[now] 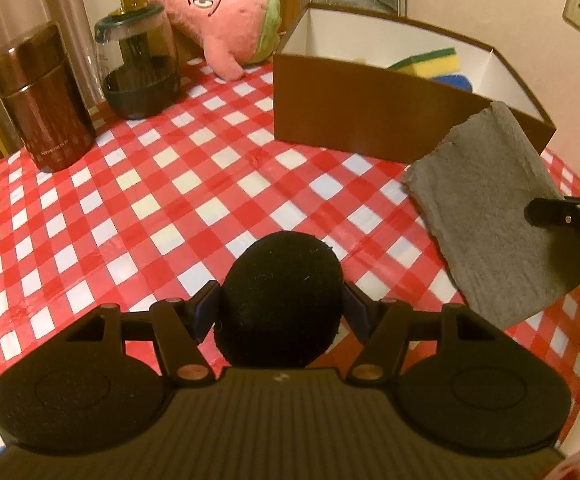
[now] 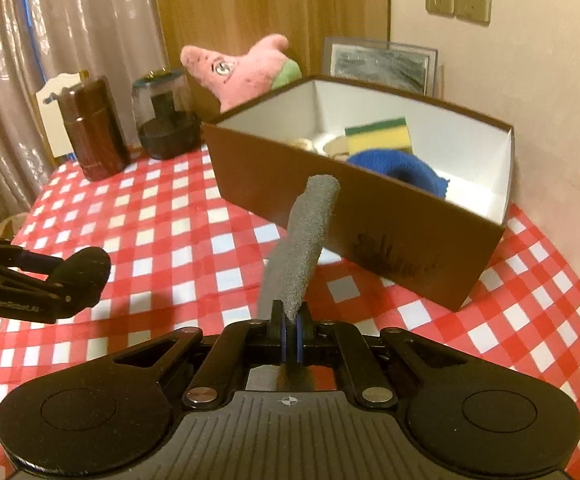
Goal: Organize soft objects
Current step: 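Lift the grey towel with the right gripper while the left gripper lifts the black pad, then carry the black pad and grey towel over the brown box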
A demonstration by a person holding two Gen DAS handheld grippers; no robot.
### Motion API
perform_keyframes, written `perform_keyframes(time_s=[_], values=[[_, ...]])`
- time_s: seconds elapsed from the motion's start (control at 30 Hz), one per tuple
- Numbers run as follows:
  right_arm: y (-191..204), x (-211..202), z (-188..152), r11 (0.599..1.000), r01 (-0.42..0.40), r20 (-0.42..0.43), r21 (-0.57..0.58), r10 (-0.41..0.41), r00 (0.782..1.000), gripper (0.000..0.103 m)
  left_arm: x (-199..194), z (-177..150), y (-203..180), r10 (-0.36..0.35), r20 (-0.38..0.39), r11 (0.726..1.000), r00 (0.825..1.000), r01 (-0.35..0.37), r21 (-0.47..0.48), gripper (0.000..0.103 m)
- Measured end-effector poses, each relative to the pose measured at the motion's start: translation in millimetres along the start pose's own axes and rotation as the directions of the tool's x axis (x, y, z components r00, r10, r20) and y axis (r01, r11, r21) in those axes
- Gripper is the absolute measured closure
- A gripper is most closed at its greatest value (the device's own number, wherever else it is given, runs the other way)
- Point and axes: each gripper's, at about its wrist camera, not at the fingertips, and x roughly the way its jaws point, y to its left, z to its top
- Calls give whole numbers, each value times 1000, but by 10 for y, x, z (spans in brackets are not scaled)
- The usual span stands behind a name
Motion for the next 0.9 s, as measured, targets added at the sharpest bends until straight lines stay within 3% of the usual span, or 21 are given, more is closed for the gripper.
perform_keyframes(time_s=[0.43,0.9], values=[[-14,-371,148,1000,-27,49,9,27,998,98,-245,163,-149,-12,47,1000,999,12,6,40],[-330,-691,540,997,-51,158,52,42,987,98,-335,692,-393,-29,136,999,990,23,45,40]])
